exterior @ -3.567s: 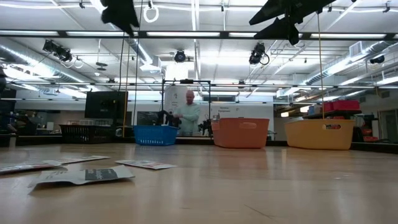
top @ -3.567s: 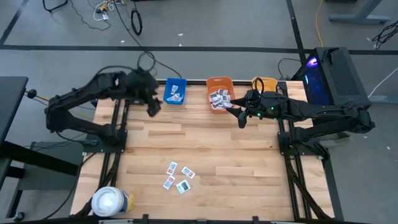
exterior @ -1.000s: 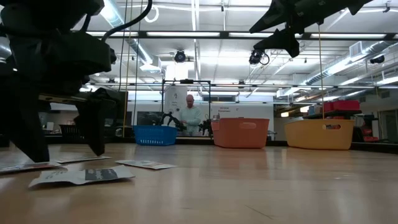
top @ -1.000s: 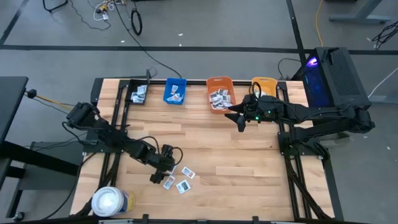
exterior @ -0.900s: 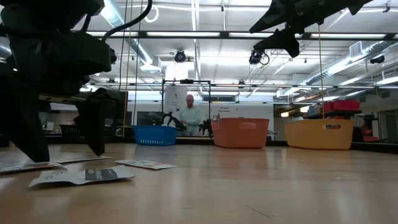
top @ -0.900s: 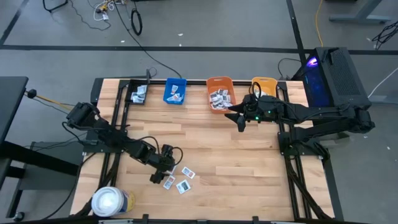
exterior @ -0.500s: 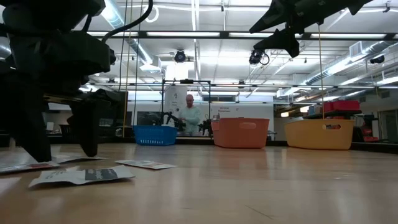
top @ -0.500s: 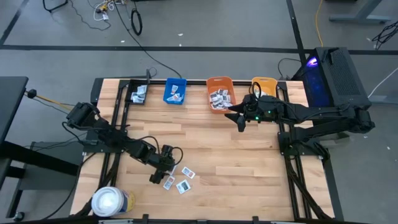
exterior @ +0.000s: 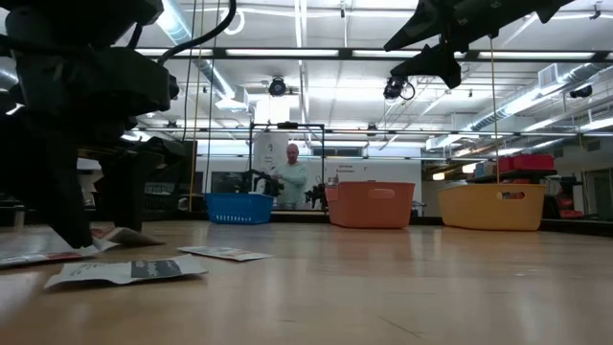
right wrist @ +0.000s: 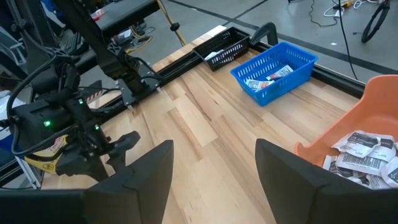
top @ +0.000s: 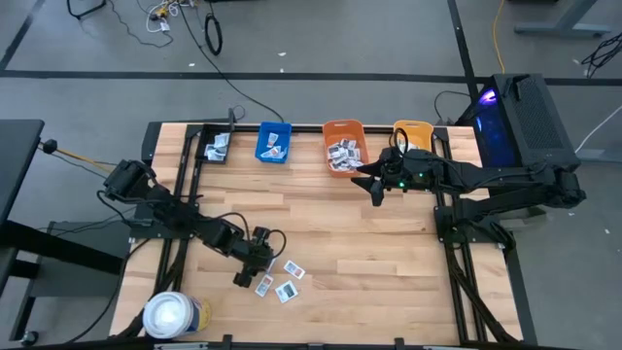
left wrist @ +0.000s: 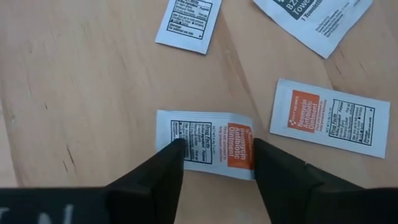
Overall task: Pick & Place First Aid Supplies
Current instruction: Put the ointment pack into the blue bin
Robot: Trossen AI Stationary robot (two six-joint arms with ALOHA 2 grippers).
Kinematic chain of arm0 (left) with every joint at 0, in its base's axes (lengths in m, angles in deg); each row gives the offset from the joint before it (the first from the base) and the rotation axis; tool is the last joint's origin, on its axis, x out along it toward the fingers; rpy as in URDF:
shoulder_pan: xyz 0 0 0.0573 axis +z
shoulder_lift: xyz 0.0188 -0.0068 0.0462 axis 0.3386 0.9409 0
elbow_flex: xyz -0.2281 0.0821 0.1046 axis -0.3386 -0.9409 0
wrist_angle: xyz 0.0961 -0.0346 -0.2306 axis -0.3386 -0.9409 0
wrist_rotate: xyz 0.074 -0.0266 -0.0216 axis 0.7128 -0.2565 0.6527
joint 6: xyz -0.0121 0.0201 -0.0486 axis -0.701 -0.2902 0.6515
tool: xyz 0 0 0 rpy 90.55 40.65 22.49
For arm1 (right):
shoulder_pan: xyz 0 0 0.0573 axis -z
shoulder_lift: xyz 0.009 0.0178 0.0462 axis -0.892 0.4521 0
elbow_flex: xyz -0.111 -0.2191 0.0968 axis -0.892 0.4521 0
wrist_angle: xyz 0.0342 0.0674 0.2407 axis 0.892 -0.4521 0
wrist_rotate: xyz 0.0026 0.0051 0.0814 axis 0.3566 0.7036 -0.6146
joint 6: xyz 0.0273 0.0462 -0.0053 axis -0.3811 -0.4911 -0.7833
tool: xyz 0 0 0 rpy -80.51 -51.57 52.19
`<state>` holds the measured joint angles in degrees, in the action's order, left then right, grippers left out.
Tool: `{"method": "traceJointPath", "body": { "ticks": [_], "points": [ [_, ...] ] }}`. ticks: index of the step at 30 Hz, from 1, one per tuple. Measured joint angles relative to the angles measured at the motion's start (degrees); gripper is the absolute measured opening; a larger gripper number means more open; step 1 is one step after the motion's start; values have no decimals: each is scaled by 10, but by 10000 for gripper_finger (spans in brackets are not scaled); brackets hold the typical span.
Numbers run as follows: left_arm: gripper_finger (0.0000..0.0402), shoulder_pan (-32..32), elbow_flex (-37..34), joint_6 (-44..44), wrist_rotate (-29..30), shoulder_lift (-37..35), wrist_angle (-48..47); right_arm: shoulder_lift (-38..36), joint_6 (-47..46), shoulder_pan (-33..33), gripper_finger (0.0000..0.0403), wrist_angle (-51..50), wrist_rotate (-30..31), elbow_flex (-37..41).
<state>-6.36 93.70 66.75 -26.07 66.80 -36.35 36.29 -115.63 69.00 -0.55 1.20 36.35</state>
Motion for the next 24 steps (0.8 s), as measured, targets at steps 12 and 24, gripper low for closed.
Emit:
{"method": "traceJointPath", "body": {
  "ticks": [12,24],
  "points": [
    [145,-1,0,0,-19,0,2,0,3,0,229,0,0,0],
    [119,-1,32,-1,-20,0,-4,0,7,0,229,0,0,0]
  ]
}}
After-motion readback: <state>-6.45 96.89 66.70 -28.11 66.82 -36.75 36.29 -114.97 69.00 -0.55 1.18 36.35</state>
